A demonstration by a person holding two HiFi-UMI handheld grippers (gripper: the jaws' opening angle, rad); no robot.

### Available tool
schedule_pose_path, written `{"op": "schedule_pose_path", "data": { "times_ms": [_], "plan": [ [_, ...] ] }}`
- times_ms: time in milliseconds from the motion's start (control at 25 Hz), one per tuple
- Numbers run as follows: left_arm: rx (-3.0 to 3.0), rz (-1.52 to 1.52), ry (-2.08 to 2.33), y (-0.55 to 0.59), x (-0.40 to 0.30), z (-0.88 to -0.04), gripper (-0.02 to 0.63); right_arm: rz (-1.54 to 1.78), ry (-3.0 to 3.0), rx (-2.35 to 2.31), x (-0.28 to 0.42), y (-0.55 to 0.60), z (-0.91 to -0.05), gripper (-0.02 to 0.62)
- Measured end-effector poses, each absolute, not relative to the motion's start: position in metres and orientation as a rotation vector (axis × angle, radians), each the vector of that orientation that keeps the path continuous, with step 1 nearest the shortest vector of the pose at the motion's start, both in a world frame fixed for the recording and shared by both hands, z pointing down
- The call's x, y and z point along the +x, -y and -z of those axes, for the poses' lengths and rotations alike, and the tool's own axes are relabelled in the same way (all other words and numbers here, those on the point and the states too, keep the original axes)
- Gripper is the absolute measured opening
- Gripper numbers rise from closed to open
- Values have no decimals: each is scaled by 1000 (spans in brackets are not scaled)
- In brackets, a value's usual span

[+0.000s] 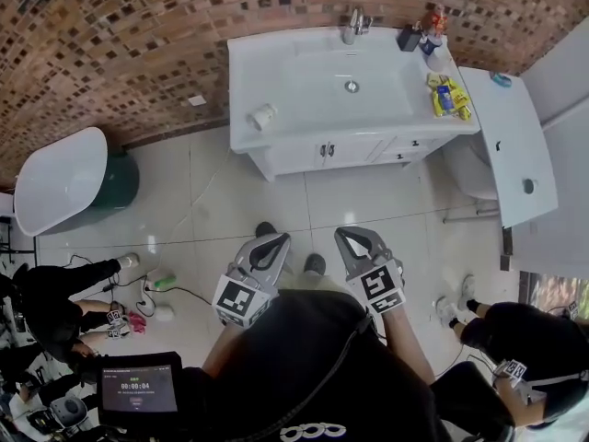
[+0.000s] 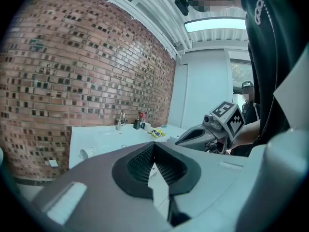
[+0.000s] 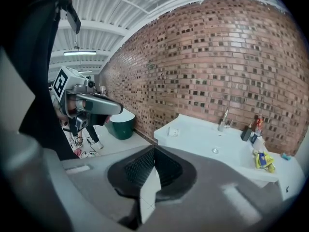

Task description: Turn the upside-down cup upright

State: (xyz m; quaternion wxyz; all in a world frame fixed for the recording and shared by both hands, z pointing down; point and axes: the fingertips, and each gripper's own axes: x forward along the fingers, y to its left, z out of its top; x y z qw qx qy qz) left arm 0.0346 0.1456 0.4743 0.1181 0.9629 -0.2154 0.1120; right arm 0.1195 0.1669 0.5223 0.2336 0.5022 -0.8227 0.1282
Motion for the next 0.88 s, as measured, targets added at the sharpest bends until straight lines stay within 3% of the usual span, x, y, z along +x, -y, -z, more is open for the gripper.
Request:
{"op": "schedule_pose_path", "data": {
  "times_ms": [400, 880],
  "plan": [
    [2809, -248, 608, -69, 19, -465, 15, -364, 2158, 1408, 119, -94, -520, -8],
    [2756, -179, 677, 17, -53, -455, 15, -336, 2162, 1293, 43, 4, -528, -8]
  ]
}}
